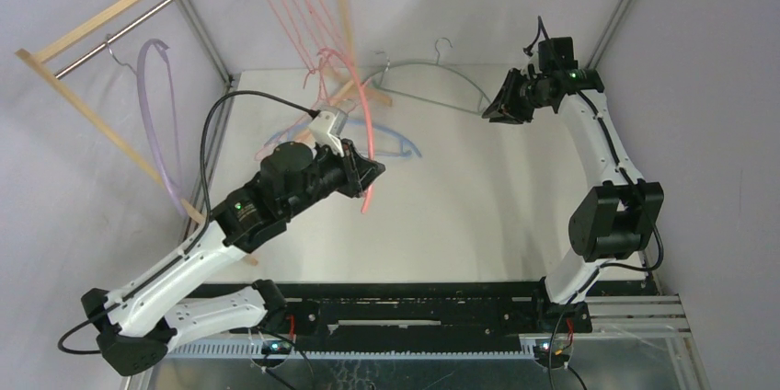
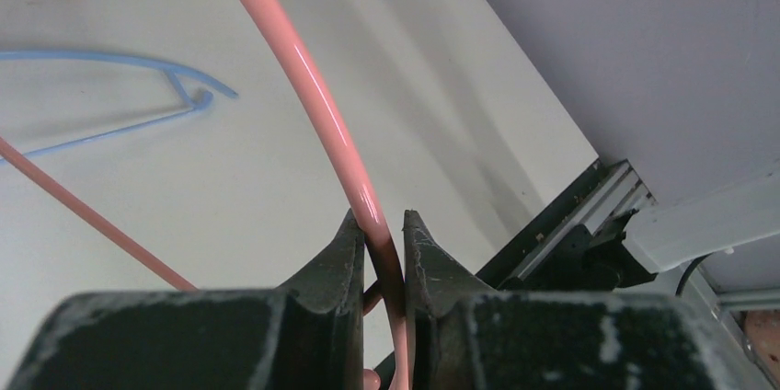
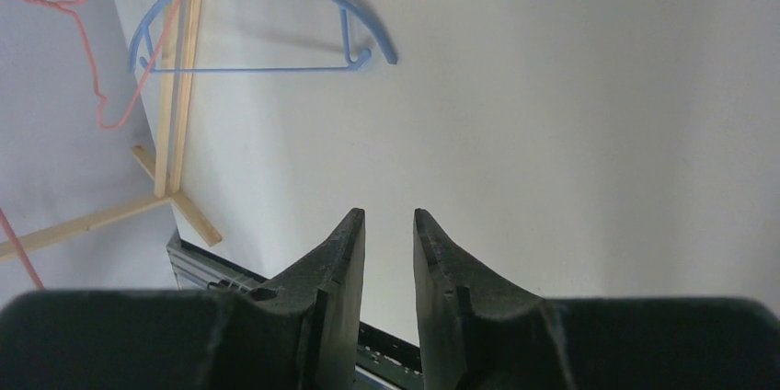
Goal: Organize the hangers
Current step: Place the hanger at the clothesline.
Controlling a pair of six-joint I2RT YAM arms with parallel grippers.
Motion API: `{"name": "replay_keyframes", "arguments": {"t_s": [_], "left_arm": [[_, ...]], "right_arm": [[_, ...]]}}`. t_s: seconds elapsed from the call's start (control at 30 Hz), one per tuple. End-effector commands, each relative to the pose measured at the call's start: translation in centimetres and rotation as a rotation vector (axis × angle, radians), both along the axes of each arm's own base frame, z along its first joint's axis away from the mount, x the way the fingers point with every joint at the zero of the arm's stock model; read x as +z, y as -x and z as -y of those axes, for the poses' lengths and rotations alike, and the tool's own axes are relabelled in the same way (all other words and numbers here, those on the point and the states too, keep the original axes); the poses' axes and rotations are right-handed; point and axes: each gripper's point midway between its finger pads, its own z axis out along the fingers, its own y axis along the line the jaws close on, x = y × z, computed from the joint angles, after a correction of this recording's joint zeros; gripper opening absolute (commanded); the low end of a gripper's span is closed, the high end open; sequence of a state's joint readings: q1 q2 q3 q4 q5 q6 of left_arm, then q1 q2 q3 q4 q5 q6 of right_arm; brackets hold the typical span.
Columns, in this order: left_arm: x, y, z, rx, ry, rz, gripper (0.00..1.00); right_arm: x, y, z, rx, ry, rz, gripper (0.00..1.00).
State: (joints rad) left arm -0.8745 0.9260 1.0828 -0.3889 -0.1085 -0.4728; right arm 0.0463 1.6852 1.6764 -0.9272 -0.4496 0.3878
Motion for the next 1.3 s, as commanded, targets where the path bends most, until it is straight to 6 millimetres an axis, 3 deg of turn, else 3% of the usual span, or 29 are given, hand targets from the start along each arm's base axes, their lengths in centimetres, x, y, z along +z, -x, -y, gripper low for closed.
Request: {"name": "replay_keyframes", "arguments": {"t_s": [0.0,0.37,0.57,0.67,0.83,1.07,1.27], "left_arm": [[2.5,0.6,1.3,-0.076,0.062,0.083,0.0],[3.9,2.5,2.3,-0.167,0.0,0.165,0.0],[2.8,3.0,3.5,-0.226,-0.047,0.155,0.0],[3.5,3.2,4.6,-0.258,-0.053,0.177,0.0],[6.4,2.9,5.8,-0.288,-0.061,0.25,0.0],[10.4,2.2,4.1,-0.22,-0.066,0.34,0.0],[10.3,0.7,0.5,-0.02,-0.039,0.331,0.0]], "right_arm": [[0.9,-0.2,-0.2,0.009,-0.004,0.05,0.33],[0.1,-0.3,-0.3,0.013,0.001,0.029,0.32],[-0.5,-0.3,-0.5,0.021,0.004,0.013,0.32],[-0.9,-0.2,-0.6,0.024,0.007,0.005,0.32],[-1.1,-0.4,-0.7,0.023,0.0,0.002,0.32],[-0.9,-1.0,-0.7,0.023,-0.006,0.013,0.31],[-1.3,-1.5,-0.9,0.029,-0.014,0.001,0.3]]}}
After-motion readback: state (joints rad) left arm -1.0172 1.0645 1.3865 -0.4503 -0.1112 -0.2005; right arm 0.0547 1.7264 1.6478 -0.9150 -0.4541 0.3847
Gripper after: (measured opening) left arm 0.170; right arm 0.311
